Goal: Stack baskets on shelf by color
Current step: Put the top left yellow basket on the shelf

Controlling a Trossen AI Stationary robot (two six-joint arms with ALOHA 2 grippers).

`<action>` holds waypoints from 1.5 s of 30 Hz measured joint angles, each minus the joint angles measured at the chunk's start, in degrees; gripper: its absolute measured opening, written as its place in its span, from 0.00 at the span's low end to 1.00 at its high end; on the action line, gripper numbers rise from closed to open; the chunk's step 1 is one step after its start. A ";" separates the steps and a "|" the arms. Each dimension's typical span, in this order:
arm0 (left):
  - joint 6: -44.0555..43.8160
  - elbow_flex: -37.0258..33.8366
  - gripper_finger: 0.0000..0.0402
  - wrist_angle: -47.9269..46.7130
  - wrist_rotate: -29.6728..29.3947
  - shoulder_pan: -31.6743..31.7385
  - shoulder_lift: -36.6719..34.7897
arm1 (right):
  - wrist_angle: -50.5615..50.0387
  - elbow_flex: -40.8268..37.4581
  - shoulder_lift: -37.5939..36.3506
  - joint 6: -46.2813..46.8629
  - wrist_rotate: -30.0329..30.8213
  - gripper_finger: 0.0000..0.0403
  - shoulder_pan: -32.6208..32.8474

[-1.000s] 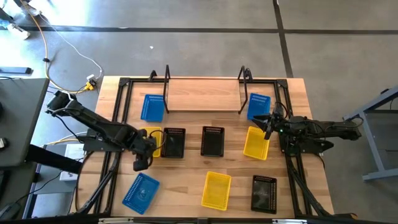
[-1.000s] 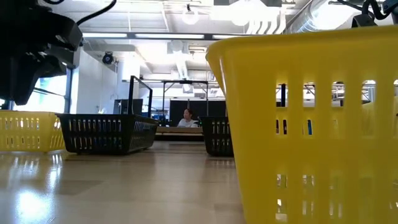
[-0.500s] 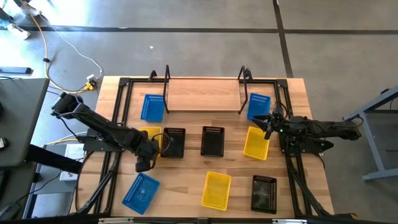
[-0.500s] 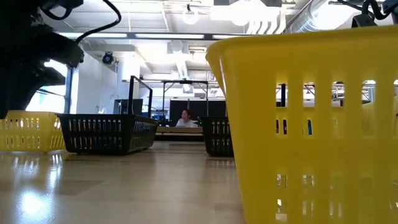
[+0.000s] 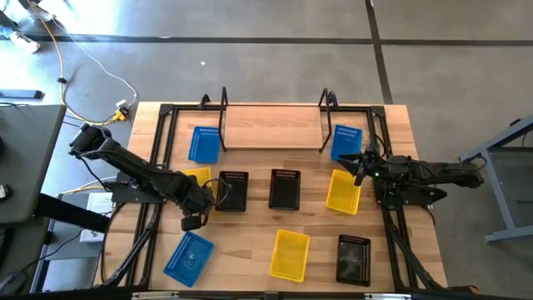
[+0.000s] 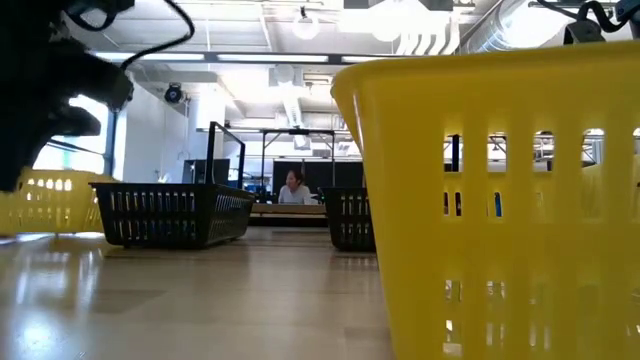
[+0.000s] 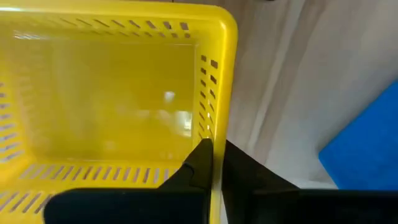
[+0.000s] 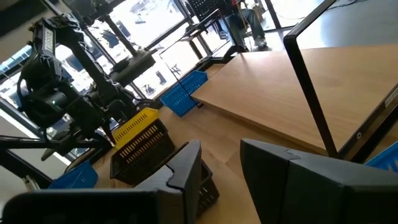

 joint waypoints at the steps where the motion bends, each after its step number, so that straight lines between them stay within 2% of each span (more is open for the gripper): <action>1: 0.00 0.91 0.01 -0.62 -0.25 0.00 -0.41 | 0.04 0.00 0.00 -0.02 0.00 0.24 -0.01; 11: 1.98 16.01 0.01 -16.39 -9.93 0.00 -3.12 | -0.13 0.00 0.02 1.29 -0.04 0.24 -0.02; 15: 5.03 23.14 0.00 -19.74 -14.79 0.00 -3.16 | -0.20 0.00 0.02 1.31 0.12 0.24 0.00; 20: 15.57 29.78 0.00 -18.28 -25.63 2.29 -3.14 | -0.02 0.00 0.02 1.68 2.18 0.24 -0.01; 24: 27.20 31.85 0.00 -13.82 -32.19 7.85 -2.94 | 0.06 0.00 0.02 5.14 4.00 0.24 -0.02; 29: 40.84 31.99 0.00 -3.31 -30.73 18.39 -1.85 | 2.94 0.00 0.02 8.75 5.49 0.24 -0.02; 35: 52.94 31.97 0.00 6.56 -24.21 30.98 2.87 | 10.56 0.00 0.02 8.49 5.64 0.24 -0.02; 40: 55.95 31.97 0.00 8.75 -21.32 38.18 8.51 | 11.15 1.54 0.64 8.14 5.18 0.24 0.00; 45: 56.01 31.95 0.00 6.96 -18.18 41.76 14.71 | 11.20 6.02 5.25 1.52 4.68 0.24 0.00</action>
